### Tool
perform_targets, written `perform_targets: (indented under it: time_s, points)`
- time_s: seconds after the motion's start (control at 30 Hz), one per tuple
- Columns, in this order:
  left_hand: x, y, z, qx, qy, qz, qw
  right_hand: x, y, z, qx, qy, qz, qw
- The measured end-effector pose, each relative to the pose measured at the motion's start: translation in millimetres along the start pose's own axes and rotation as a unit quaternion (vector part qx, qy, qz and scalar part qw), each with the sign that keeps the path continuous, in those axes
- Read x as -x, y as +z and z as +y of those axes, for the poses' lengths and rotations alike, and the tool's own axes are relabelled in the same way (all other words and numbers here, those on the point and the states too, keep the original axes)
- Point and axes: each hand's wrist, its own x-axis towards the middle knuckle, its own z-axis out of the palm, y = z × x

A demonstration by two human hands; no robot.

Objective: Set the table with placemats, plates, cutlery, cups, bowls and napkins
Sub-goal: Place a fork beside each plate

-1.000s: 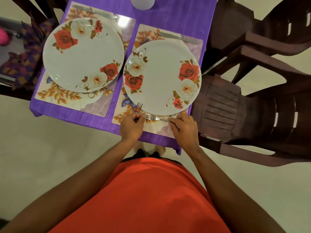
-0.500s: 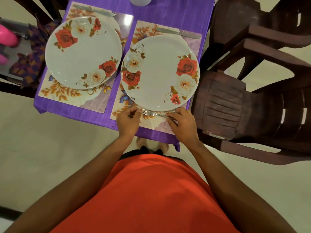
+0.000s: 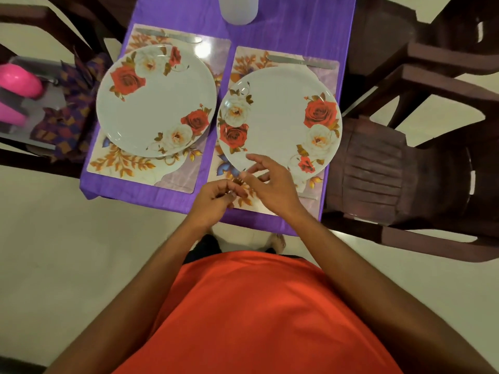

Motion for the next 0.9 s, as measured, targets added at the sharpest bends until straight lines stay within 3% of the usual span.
perform_targets:
  time_s: [0.2, 0.33, 0.5, 0.73, 0.9]
  points:
    - [-11.1, -89.4, -18.9, -0.032, 0.016, -0.049, 0.998, -30.5, 74.0, -20.3, -0.024, 0.069, 0.009, 0.997]
    - [-31.2, -182.7, -38.8, -0.111, 0.01, -0.037, 0.993, -40.2, 133.3, -28.3, -0.075, 0.154, 0.061, 0.983]
    - [-52.6, -268.5, -50.7, -0.228, 0.033, 0.042, 0.972, -52.5, 200.0, -42.1, -0.188, 0.234, 0.131, 0.945]
    - [-70.9, -317.0, -59.7, -0.366, 0.133, 0.043, 0.92, -69.5, 249.1, -54.0, -0.228, 0.29, 0.187, 0.911]
    - [-77.9, -327.3, -65.8, -0.333, 0.131, 0.058, 0.932, -74.6, 258.6, -58.7, -0.207, 0.294, 0.196, 0.912]
